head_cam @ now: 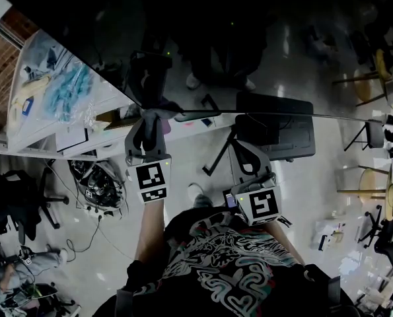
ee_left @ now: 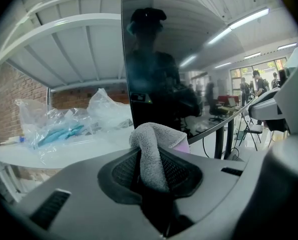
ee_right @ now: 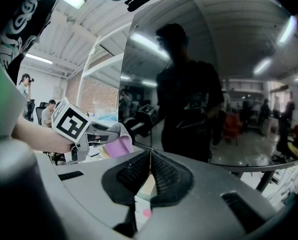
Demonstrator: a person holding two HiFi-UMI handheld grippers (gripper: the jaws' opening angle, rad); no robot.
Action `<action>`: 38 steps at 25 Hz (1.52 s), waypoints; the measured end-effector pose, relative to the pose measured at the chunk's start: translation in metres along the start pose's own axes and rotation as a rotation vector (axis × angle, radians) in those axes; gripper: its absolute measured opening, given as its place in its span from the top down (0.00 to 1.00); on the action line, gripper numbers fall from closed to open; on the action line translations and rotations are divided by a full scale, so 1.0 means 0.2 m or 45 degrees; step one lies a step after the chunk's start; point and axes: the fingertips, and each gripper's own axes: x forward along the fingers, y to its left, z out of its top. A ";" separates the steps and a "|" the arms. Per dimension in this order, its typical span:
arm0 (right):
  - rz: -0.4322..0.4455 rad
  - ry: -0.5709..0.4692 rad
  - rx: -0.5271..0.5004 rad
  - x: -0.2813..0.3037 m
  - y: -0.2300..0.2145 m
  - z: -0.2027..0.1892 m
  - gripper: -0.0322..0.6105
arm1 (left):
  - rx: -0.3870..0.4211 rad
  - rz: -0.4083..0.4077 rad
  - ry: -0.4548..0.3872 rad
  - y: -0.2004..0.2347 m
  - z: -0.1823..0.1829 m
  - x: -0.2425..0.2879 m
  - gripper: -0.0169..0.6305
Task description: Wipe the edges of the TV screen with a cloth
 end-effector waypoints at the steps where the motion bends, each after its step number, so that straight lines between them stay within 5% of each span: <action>1: -0.004 -0.013 0.004 0.00 -0.01 0.01 0.90 | 0.002 -0.003 -0.002 -0.01 0.00 0.00 0.82; 38: -0.130 0.016 0.032 -0.12 -0.18 -0.04 0.90 | -0.002 -0.157 -0.032 -0.26 0.08 0.05 0.82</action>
